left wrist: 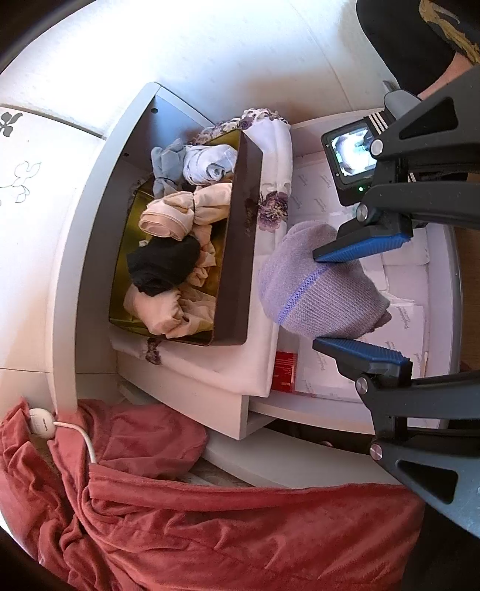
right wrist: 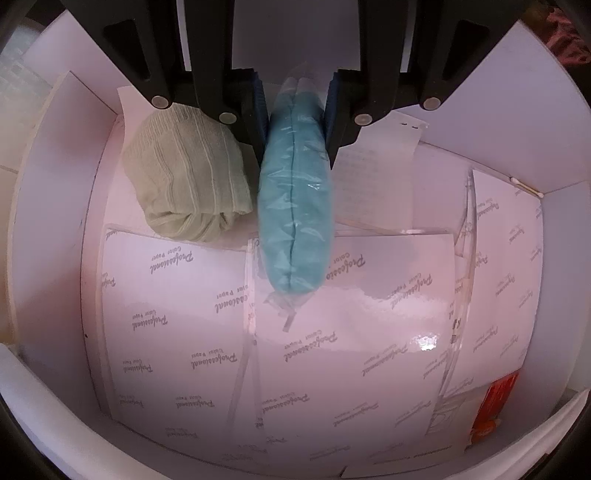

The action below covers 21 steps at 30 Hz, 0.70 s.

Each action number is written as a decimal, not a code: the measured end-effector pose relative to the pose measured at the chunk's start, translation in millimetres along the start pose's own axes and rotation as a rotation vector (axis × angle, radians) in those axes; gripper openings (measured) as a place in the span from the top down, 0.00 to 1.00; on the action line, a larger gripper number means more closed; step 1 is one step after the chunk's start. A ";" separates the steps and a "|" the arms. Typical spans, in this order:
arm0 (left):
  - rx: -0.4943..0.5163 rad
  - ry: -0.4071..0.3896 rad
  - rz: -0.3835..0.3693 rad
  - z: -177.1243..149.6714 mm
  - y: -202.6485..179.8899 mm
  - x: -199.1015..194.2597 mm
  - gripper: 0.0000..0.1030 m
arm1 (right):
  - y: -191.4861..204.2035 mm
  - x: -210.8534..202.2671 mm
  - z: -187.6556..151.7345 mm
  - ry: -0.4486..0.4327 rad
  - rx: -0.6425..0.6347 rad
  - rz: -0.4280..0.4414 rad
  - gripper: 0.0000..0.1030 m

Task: Organize soft objects
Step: 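Carry the lavender sock into the gold tray with the left tool while the right holds the bag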

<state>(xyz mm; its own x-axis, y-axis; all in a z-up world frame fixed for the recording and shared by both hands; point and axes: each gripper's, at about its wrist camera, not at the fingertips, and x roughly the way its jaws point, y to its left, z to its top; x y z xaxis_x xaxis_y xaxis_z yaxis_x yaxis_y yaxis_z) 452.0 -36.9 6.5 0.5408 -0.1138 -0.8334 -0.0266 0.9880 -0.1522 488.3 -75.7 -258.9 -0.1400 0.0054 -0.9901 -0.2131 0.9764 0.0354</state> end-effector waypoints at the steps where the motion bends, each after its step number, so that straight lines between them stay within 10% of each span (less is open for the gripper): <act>1: 0.001 -0.004 0.000 0.5 -0.3 -1.4 0.61 | 0.8 -0.1 -0.2 -0.001 -0.001 -0.001 0.75; 21: 0.062 -0.046 -0.006 24.4 -16.7 -10.7 0.60 | 7.7 -2.5 -3.3 -0.007 -0.022 -0.003 0.76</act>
<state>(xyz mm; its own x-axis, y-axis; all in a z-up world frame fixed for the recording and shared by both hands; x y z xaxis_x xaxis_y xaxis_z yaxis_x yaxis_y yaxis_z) 467.2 -49.6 30.9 0.5791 -0.1162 -0.8069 0.0282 0.9921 -0.1226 483.9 -69.0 -255.7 -0.1330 0.0039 -0.9911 -0.2346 0.9714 0.0353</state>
